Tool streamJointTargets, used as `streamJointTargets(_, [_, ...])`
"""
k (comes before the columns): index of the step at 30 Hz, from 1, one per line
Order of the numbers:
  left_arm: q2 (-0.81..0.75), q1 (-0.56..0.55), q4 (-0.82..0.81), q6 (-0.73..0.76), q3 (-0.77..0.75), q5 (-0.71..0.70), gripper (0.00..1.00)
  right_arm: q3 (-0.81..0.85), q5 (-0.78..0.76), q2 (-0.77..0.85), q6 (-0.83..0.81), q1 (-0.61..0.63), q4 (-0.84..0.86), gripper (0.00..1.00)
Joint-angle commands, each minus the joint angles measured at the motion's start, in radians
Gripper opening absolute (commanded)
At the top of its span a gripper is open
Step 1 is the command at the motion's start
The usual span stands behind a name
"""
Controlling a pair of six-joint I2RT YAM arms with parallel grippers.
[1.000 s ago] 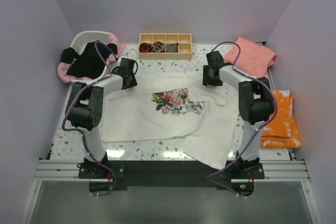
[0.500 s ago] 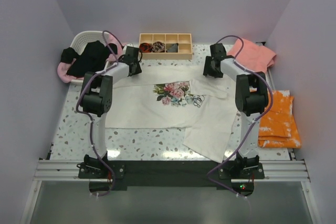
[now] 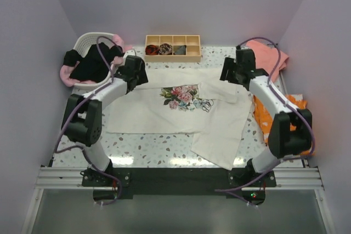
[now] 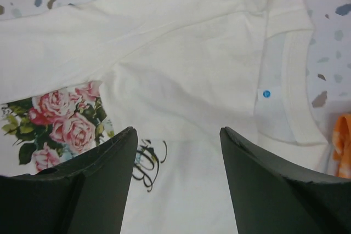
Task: Fold and stack the t-shirts
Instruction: Fold the flattened tshirt in 1/3 of the way, then grap the side of the flattened tshirt closest away from the robot with both arms
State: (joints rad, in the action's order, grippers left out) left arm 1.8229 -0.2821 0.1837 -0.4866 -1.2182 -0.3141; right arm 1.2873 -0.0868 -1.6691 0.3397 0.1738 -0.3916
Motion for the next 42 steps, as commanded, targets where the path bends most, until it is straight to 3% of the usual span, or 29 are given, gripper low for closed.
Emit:
streamJointTargets(1, [-0.223, -0.045, 0.019, -0.095, 0.156, -0.118, 0.68, -0.228, 0.025, 0.221, 0.100, 0.000, -0.076, 0.66])
streamJointTargets(6, [-0.381, -0.039, 0.170, -0.202, 0.345, -0.226, 0.66, -0.547, 0.085, 0.510, 0.232, 0.026, -0.101, 0.67])
streamJointTargets(10, [-0.474, -0.029, 0.236, -0.247, 0.425, -0.186, 0.68, -0.644, 0.027, 0.655, 0.379, 0.122, -0.180, 0.67])
streamJointTargets(13, [-0.537, -0.005, 0.283, -0.274, 0.486, -0.148, 0.70, -0.670, -0.033, 0.742, 0.447, 0.207, -0.274, 0.67])
streamJointTargets(18, [-0.638, 0.090, 0.342, -0.280, 0.568, -0.074, 0.72, -0.691, -0.034, 0.859, 0.507, 0.240, -0.448, 0.66])
streamJointTargets(23, [-0.706, 0.204, 0.295, -0.253, 0.657, 0.050, 0.75, -0.712, -0.077, 1.008, 0.551, 0.254, -0.616, 0.66])
streamJointTargets(33, [-0.652, 0.306, 0.221, -0.257, 0.746, 0.242, 0.77, -0.763, -0.010, 1.109, 0.596, 0.253, -0.748, 0.66])
streamJointTargets(42, [-0.698, 0.359, 0.286, -0.288, 0.711, 0.150, 0.77, -0.798, 0.033, 1.112, 0.619, 0.254, -0.741, 0.66])
